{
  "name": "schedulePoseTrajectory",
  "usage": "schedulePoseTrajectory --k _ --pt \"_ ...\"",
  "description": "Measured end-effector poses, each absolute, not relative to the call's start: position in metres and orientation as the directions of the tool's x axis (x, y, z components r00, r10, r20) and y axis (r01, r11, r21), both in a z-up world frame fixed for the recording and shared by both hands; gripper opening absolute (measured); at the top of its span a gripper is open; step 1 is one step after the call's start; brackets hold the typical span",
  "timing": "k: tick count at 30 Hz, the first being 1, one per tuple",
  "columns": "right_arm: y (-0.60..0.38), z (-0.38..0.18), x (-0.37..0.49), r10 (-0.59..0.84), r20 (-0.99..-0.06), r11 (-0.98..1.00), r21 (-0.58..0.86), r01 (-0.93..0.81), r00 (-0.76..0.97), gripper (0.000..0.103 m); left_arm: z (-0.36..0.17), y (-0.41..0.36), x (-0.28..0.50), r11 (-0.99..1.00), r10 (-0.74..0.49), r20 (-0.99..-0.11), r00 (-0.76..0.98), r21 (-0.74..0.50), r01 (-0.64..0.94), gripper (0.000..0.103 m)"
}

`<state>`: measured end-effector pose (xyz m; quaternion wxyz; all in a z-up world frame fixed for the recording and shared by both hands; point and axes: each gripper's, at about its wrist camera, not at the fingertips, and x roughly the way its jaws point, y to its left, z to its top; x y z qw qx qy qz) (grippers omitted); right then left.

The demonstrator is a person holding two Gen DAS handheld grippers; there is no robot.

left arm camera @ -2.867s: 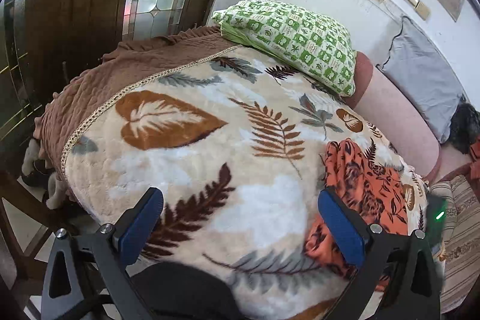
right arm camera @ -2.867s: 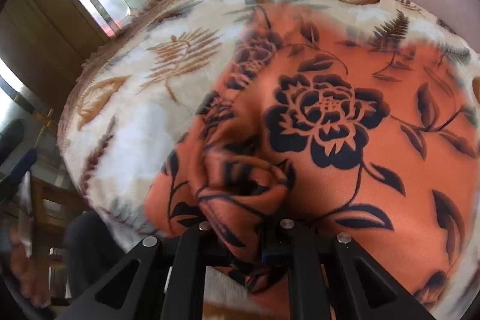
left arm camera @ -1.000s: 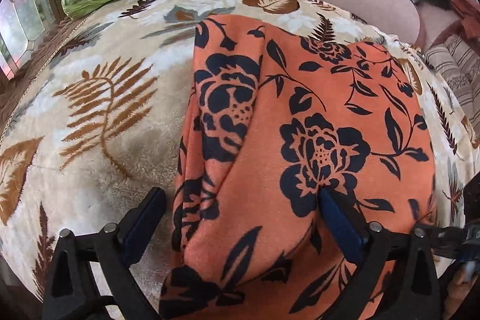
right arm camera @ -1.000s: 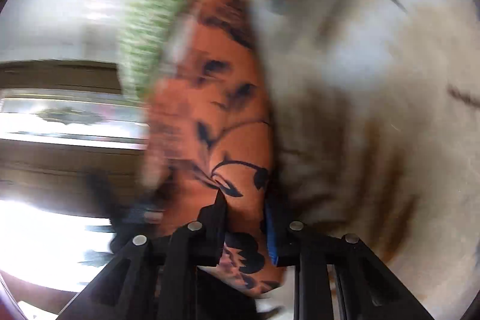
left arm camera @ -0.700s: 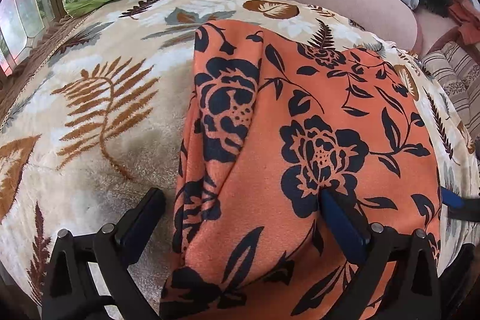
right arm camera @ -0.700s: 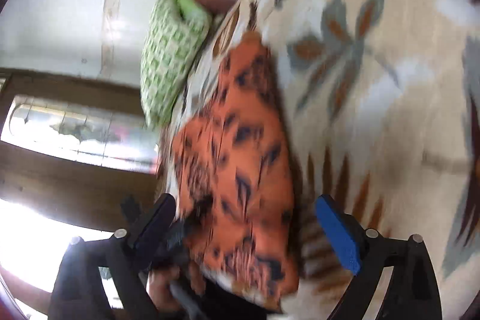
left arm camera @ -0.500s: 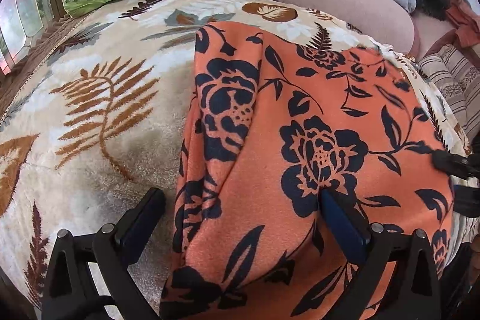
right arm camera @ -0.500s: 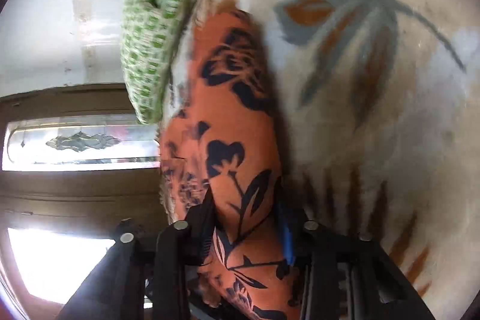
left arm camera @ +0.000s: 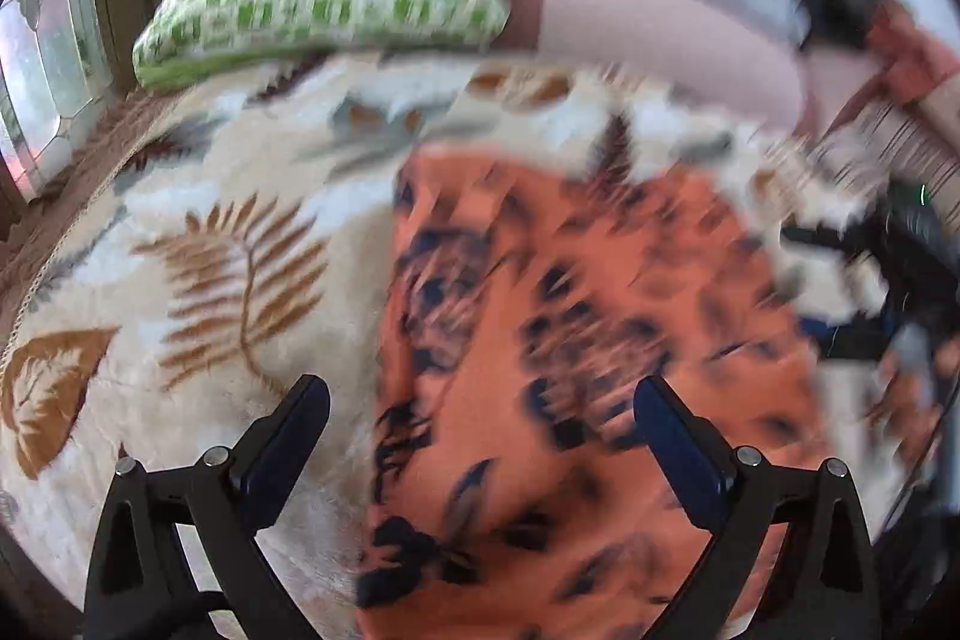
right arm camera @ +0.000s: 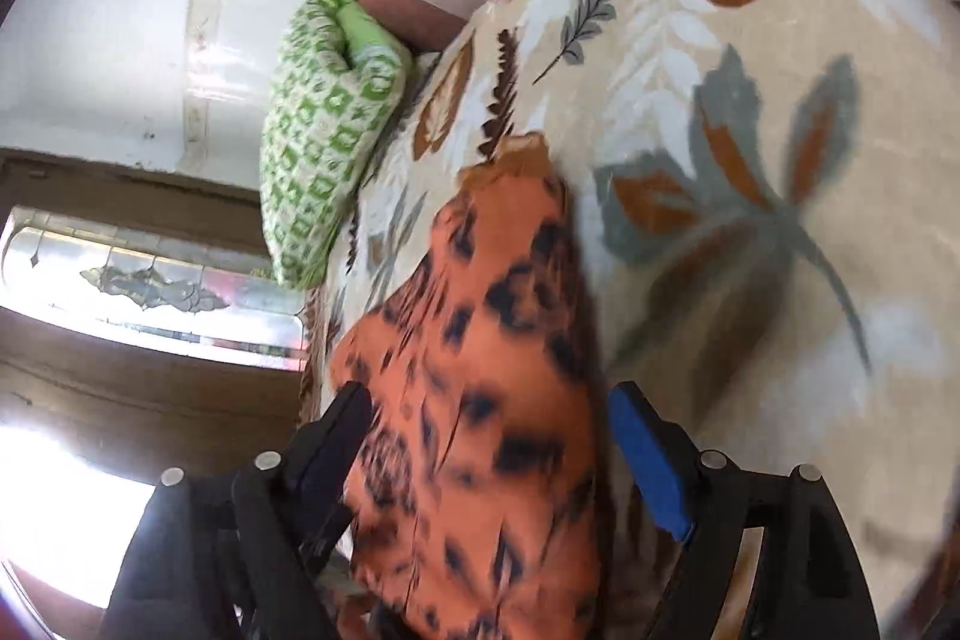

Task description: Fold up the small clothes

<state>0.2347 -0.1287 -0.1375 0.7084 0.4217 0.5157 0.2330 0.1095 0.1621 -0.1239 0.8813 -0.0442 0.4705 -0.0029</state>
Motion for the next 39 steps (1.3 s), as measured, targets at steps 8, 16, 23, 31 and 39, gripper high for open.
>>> schedulePoseTrajectory --k 8,16,23,31,39 --pt "-0.116 -0.169 0.246 0.685 -0.645 0.650 0.751 0.114 0.340 0.033 -0.144 0.172 0.112 0.985 -0.113 -0.833 0.541 -0.165 -0.050 0.103" --pt "-0.140 -0.131 0.243 0.700 -0.536 0.573 0.816 0.078 0.472 0.088 -0.143 0.172 0.110 0.983 -0.117 -0.833 0.541 -0.175 -0.057 0.103" --pt "-0.126 -0.132 0.242 0.552 -0.716 0.778 0.626 0.044 0.428 0.031 -0.110 0.194 0.094 0.950 -0.217 -0.778 0.590 -0.307 -0.055 0.102" --pt "-0.071 -0.058 0.184 0.634 -0.657 0.771 0.579 -0.266 0.408 0.059 -0.124 0.266 0.132 0.753 -0.524 -0.646 0.555 -0.656 -0.053 0.100" --pt "-0.031 -0.123 0.168 0.674 -0.712 0.732 0.608 -0.307 0.197 0.060 -0.159 0.258 0.209 0.674 -0.661 -0.630 0.408 -0.738 -0.047 0.052"
